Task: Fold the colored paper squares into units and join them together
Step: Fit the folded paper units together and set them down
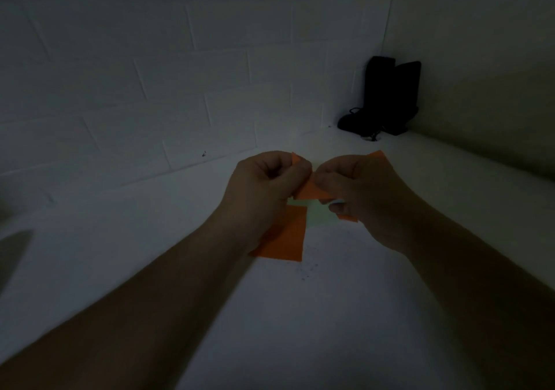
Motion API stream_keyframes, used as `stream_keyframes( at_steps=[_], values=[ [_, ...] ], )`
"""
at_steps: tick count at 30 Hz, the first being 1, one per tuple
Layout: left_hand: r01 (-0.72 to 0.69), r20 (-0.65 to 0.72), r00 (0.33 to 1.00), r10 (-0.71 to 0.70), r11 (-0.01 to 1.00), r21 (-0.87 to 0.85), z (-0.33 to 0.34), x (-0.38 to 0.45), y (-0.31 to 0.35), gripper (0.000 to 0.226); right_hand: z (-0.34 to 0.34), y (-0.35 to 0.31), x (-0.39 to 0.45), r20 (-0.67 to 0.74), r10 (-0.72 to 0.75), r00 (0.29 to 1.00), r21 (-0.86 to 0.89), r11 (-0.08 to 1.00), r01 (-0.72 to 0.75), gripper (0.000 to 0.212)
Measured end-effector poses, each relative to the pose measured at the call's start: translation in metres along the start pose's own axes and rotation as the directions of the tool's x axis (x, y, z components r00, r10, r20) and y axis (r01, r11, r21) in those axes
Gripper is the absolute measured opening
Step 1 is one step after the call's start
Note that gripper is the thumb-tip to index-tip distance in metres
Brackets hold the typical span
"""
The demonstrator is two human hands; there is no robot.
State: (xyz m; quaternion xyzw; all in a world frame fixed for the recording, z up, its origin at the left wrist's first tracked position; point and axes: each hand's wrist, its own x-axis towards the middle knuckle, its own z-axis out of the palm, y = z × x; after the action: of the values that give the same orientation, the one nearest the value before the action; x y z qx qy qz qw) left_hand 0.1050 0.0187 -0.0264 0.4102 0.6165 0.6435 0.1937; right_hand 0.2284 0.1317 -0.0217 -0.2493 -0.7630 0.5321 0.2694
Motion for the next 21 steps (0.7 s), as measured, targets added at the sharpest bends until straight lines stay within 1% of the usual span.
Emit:
stream_keyframes(
  at_steps=[3,5,7,10,15,17,19,21],
  values=[
    [-0.003,0.001,1.000,0.003,0.999,0.032,-0.0006,0.0006,0.0005,0.029,0.0000,0.0000,0.0006,-0.003,-0.022,1.000,-0.002,1.000,0.022,0.031],
    [0.012,0.003,1.000,-0.013,0.999,0.031,-0.0006,0.0010,0.0010,0.033,-0.0008,-0.0002,0.0001,-0.005,0.002,1.000,0.033,0.999,-0.001,0.026],
    [0.037,-0.009,0.999,-0.037,0.999,0.012,-0.0012,0.0014,0.0017,0.032,-0.0021,0.0006,-0.0003,-0.002,0.025,1.000,0.051,0.998,-0.025,0.021],
    [0.054,-0.019,0.998,-0.054,0.998,0.028,-0.0024,0.0011,0.0012,0.034,-0.0031,0.0014,0.0000,-0.012,0.019,1.000,0.066,0.998,-0.018,0.018],
    [0.112,0.039,0.993,-0.110,0.993,-0.037,-0.0005,0.0010,0.0001,0.023,-0.0030,0.0040,0.0017,-0.010,0.025,1.000,0.050,0.998,-0.024,0.023],
    [0.122,0.060,0.991,-0.121,0.992,-0.015,-0.0002,0.0002,0.0001,0.024,-0.0028,0.0033,0.0022,-0.003,0.032,0.999,0.057,0.998,-0.032,0.024],
    [0.112,0.052,0.992,-0.112,0.994,0.010,-0.0010,0.0003,0.0003,0.026,-0.0025,0.0030,0.0024,0.001,0.031,1.000,0.057,0.998,-0.031,0.019],
    [0.117,0.049,0.992,-0.116,0.993,-0.019,-0.0014,0.0005,0.0009,0.023,-0.0028,0.0038,0.0021,0.001,0.018,1.000,0.013,1.000,-0.018,0.014]
  ],
)
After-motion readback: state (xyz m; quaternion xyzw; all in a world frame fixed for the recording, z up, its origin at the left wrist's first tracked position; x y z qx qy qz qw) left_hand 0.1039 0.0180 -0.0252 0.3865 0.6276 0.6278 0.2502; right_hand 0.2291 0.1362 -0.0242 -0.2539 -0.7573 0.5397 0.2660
